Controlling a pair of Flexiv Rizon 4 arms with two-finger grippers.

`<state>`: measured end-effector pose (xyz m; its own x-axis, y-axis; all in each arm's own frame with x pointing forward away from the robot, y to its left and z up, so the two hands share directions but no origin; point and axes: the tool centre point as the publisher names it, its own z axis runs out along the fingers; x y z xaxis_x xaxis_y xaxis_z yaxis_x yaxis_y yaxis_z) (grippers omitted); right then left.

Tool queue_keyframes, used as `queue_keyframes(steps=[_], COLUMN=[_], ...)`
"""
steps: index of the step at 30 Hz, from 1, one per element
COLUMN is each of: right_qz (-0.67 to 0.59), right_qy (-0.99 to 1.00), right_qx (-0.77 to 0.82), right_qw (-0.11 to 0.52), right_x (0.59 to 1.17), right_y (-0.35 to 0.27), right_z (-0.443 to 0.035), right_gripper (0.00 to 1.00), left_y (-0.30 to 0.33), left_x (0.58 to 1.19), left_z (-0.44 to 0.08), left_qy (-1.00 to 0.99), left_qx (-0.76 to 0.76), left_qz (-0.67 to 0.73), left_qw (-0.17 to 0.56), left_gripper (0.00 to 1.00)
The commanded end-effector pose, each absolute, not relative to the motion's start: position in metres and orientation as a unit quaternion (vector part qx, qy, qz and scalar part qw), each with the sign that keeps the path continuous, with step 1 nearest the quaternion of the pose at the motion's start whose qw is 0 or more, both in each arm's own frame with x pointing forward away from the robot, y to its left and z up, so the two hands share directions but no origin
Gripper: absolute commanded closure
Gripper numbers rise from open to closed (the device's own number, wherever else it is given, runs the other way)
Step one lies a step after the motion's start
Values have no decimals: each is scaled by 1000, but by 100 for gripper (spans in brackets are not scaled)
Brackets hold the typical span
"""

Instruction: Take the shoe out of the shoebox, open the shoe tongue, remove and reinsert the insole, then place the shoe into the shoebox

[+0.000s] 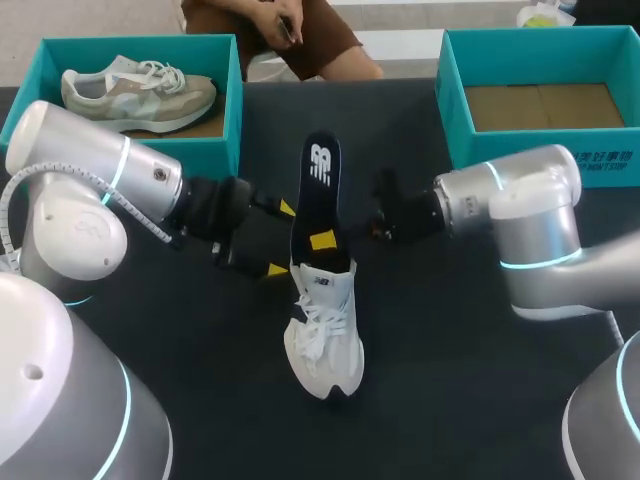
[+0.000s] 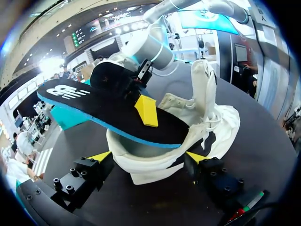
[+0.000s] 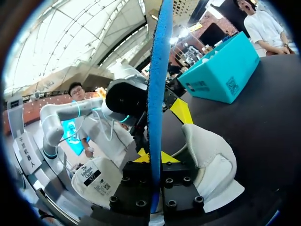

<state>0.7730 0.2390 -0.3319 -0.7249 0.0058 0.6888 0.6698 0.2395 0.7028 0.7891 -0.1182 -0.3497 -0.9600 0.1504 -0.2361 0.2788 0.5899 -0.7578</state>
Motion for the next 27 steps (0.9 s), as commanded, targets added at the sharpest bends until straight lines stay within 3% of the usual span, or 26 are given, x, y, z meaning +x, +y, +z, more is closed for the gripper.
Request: queue_keyframes(steps=[1,17,19,22,27], right_qz=[-564,-569,-565,-562,-558], right_qy=[-734,-717,-721,-729,-739], right_qx=[-237,-268,-266,-258,-242], right_qw=[295,300,299,294,289], right_x=[769,741,745,753,767], right_y=[242,243,241,238,237], right_z=[-339,-350,-347,-340,-329], right_gripper=[100,100,74,66,65], left_y=[-119,-119,-119,-119,-119], left_x=[789,789,789,789,789], left_z=[-350,-350,-350,-350,-350], left_qy=[889,889,889,889,889], left_qx=[121,121,121,121,121], left_qz=[-435,-435,-435,-435,-435], left_qw=[74,74,74,74,74], left_gripper=[0,0,0,0,0])
